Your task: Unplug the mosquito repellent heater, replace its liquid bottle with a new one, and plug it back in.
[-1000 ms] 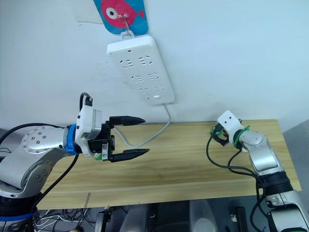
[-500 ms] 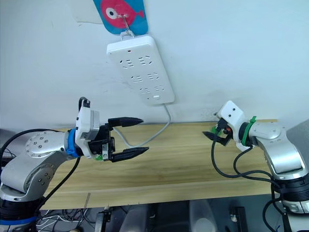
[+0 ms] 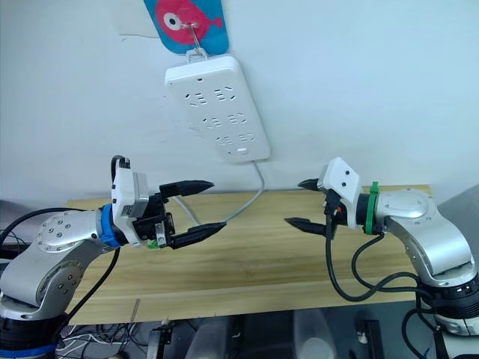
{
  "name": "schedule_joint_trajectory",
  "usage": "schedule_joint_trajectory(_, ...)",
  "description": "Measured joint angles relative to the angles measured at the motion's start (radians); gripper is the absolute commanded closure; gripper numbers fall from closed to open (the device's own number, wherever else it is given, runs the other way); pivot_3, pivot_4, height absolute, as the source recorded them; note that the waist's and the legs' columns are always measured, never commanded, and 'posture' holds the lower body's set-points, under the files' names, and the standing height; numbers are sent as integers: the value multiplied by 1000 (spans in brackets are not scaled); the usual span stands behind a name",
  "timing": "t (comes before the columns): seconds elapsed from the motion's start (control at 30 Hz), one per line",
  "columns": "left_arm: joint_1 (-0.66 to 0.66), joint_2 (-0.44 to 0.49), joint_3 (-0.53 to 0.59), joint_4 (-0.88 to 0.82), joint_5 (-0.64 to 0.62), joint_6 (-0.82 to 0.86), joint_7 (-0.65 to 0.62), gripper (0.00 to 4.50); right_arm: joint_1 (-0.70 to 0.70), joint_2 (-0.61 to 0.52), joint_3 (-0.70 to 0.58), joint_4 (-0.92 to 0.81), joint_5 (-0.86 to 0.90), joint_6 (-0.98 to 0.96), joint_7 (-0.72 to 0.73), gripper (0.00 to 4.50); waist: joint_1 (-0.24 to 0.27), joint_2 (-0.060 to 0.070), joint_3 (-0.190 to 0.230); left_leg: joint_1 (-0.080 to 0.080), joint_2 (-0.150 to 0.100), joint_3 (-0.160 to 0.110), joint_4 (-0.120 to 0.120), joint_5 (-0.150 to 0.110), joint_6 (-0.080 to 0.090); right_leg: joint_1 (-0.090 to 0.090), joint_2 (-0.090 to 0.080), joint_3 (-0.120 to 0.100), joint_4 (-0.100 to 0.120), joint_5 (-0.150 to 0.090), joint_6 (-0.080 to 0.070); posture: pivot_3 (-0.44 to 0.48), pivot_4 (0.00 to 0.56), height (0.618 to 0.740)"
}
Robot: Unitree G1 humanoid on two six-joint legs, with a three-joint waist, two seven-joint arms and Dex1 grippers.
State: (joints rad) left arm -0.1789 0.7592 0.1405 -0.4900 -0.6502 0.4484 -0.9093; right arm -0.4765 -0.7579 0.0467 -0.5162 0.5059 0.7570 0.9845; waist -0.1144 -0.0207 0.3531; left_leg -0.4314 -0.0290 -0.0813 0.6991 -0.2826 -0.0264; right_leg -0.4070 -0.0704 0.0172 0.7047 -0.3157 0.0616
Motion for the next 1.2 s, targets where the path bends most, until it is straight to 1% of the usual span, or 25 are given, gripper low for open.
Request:
schedule_joint_trajectory(0.07,23,0,22,-17,-1,3,28,0,-28,-12,14,-7,27,9,29,34,2,-1,-5,0,0,-1,0,0,0,0,0,-1,0,0,0,-178,252,740)
schedule_joint_trajectory(0.17,67,-8,61,-54,0,4,75,0,-58,-21,44,-2,30,-9,72,34,3,-1,-14,0,0,-1,-1,0,0,0,0,-1,-1,0,0,-135,250,740)
schedule_joint_trajectory(0.2,83,-16,76,-67,0,4,94,0,-66,-22,57,5,28,-20,86,34,3,-1,-17,0,0,0,-1,0,0,0,0,0,-1,0,0,-135,250,740)
schedule_joint_trajectory(0.27,130,-28,107,-98,5,3,131,0,-80,-20,84,20,21,-52,108,34,4,-2,-19,0,0,0,-1,0,0,0,0,0,-1,0,0,-109,257,740)
schedule_joint_trajectory(0.37,198,-45,142,-136,14,3,179,0,-97,-14,123,41,-8,-102,125,34,11,-2,-19,0,0,-1,-1,0,0,0,0,-1,-1,0,0,-77,284,740)
schedule_joint_trajectory(0.4,227,-66,164,-153,20,-1,205,0,-104,-4,139,54,-29,-132,125,34,12,-2,-19,0,0,-1,-1,0,0,0,0,0,-1,0,0,-77,284,740)
schedule_joint_trajectory(0.53,319,-134,208,-183,46,-27,276,0,-102,33,183,91,-101,-225,120,34,26,-2,-19,0,0,-1,-1,0,0,0,0,0,-1,0,0,-61,317,740)
schedule_joint_trajectory(0.67,383,-191,259,-192,47,-48,323,0,-89,55,196,93,-134,-283,114,34,32,-2,-19,0,0,-1,0,0,0,0,0,0,-1,1,-1,-60,340,740)
schedule_joint_trajectory(0.97,502,-286,268,-208,103,-146,375,0,-82,75,204,51,-128,-268,105,34,34,-2,-18,0,0,-2,-1,-2,3,0,0,0,-1,1,-2,-50,380,740)
schedule_joint_trajectory(1.03,525,-320,270,-206,124,-181,385,0,-82,85,204,47,-124,-260,103,34,35,-2,-17,0,0,-2,-1,-2,4,1,0,0,-2,1,-2,-50,392,740)
schedule_joint_trajectory(1.1,545,-348,270,-196,143,-216,396,0,-82,94,206,42,-120,-253,100,34,35,-1,-14,0,1,-2,-1,-2,4,1,0,0,-2,1,-2,-51,396,740)
schedule_joint_trajectory(1.2,571,-386,271,-161,164,-271,396,0,-79,98,210,32,-117,-242,97,34,36,-1,-11,0,1,-2,-2,-2,4,1,0,0,-2,1,-2,-46,419,740)
